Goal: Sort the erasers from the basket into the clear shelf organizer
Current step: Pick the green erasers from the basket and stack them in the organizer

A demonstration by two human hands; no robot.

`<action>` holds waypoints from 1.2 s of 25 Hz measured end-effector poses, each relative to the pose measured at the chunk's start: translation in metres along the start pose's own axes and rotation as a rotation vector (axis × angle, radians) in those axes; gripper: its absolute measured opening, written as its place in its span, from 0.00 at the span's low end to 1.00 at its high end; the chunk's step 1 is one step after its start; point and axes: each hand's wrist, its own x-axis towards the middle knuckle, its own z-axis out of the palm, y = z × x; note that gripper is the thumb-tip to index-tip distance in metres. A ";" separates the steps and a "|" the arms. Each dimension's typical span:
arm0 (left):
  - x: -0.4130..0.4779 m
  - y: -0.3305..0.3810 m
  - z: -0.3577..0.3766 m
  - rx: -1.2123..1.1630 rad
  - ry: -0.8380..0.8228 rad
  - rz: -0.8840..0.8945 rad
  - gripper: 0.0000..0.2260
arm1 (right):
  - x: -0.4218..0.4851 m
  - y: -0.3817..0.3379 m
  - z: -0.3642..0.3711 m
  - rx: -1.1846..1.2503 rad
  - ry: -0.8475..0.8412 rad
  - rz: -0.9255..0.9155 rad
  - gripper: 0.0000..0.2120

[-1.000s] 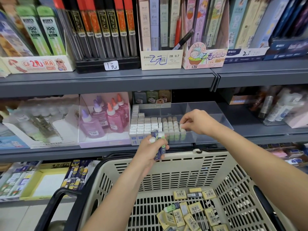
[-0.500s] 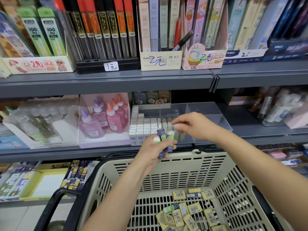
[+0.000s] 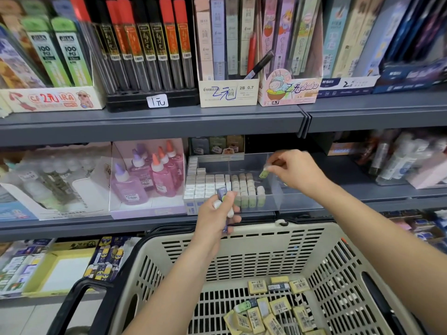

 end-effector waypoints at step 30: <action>0.006 0.014 0.015 0.076 -0.008 0.201 0.08 | -0.039 -0.030 0.008 0.204 -0.122 -0.162 0.09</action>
